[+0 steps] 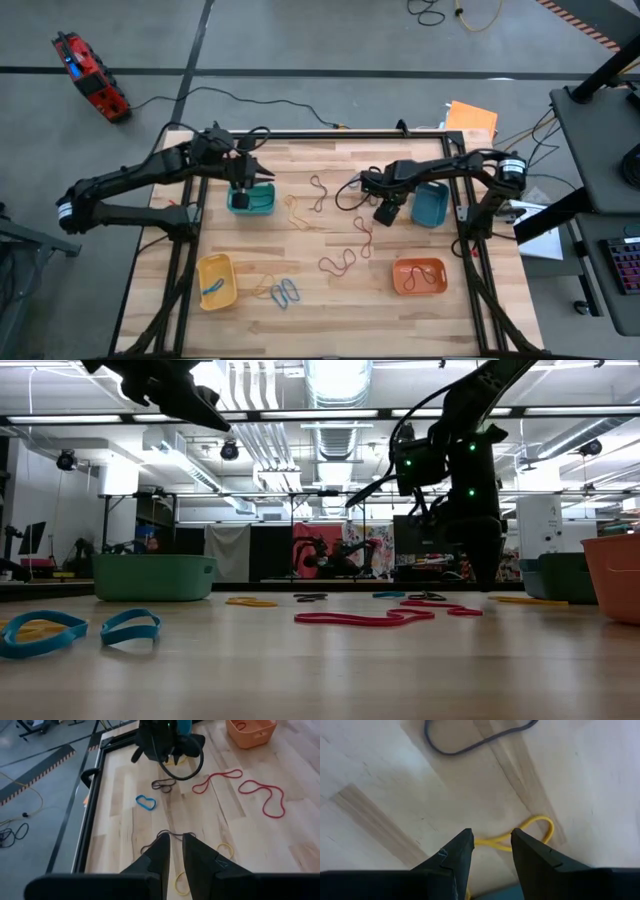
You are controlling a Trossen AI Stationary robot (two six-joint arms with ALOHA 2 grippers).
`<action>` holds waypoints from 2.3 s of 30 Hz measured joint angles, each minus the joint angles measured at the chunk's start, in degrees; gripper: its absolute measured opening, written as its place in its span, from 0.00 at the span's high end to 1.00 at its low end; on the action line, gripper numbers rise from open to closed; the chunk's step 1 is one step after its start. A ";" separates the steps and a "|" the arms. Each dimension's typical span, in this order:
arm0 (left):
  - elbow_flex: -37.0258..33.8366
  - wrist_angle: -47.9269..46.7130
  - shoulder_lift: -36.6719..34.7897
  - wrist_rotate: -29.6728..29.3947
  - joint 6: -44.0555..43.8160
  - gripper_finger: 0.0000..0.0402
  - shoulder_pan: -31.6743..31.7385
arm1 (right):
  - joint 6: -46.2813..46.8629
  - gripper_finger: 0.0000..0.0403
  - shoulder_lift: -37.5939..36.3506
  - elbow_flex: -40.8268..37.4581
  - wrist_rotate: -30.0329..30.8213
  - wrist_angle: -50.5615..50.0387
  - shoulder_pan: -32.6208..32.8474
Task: Sort rubber bands into baskets
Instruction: Put the yellow rubber band into the blue bin
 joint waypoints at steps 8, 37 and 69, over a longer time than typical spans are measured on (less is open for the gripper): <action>0.00 0.35 0.64 -0.04 1.53 0.91 0.00 | -0.61 0.68 0.32 0.02 -0.21 0.00 -0.01; -0.02 1.55 2.66 -0.11 1.75 0.91 0.00 | -6.89 0.97 2.96 0.40 -1.91 0.88 -0.62; -0.04 1.82 2.66 -0.11 1.55 0.91 0.00 | 0.56 0.65 3.52 2.82 -1.50 -3.81 -6.04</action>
